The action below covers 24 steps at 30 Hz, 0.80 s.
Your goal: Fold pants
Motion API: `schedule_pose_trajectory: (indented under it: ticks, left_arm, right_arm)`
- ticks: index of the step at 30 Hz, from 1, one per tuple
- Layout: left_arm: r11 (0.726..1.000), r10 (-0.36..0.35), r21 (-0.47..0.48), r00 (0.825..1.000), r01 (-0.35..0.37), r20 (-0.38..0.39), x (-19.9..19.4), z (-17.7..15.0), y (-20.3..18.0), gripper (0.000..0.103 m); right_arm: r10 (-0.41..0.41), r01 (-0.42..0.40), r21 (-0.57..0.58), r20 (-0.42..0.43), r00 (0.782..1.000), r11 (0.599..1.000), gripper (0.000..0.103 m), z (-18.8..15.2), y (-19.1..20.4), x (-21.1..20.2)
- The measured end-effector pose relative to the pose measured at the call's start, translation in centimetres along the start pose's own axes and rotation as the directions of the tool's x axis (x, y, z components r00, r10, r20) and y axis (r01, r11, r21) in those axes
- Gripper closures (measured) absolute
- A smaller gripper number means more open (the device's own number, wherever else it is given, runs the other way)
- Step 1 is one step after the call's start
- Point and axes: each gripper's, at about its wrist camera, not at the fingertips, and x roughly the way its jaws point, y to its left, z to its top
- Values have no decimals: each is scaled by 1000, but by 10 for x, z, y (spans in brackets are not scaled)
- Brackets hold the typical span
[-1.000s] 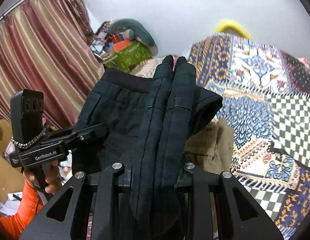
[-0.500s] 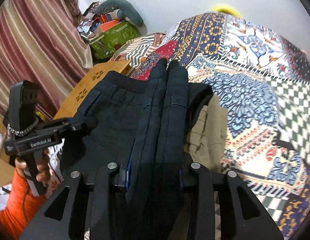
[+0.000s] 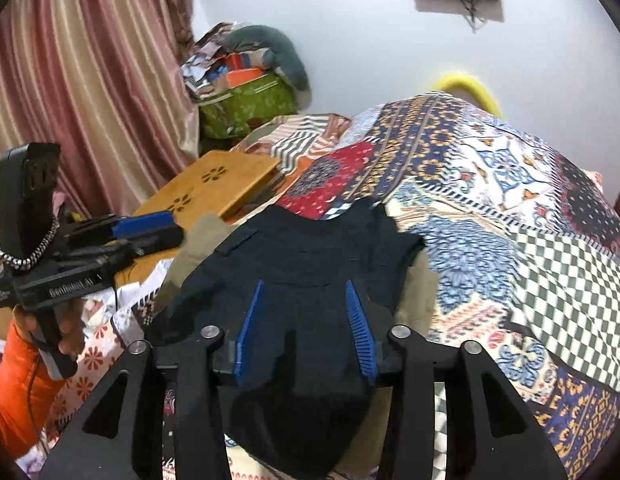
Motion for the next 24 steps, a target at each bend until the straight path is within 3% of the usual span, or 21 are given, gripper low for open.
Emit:
schedule_pose_trajectory:
  ticks: [5,12,17,24]
  left_arm:
    - [999,-32,-35,991,28,-129,39,-27,3,65]
    - [999,33,20,992,-31,-124,27,-32,-11,65]
    - [995,91,53,995,-88,-50,-11,-22,-28,65]
    - [997,77,19,988,-80,133,-98,-2,-56,65]
  right_arm:
    - [-24,25,4,-84,996,1000,62,-23,-4,32]
    - [10,-6,58,-78,997,998,62,-25,-11,17]
    - [25,-24,74,-12,1000,997,62,-19,-3,-18]
    - [25,-29,28,142,990,999,62,-8,22,-93]
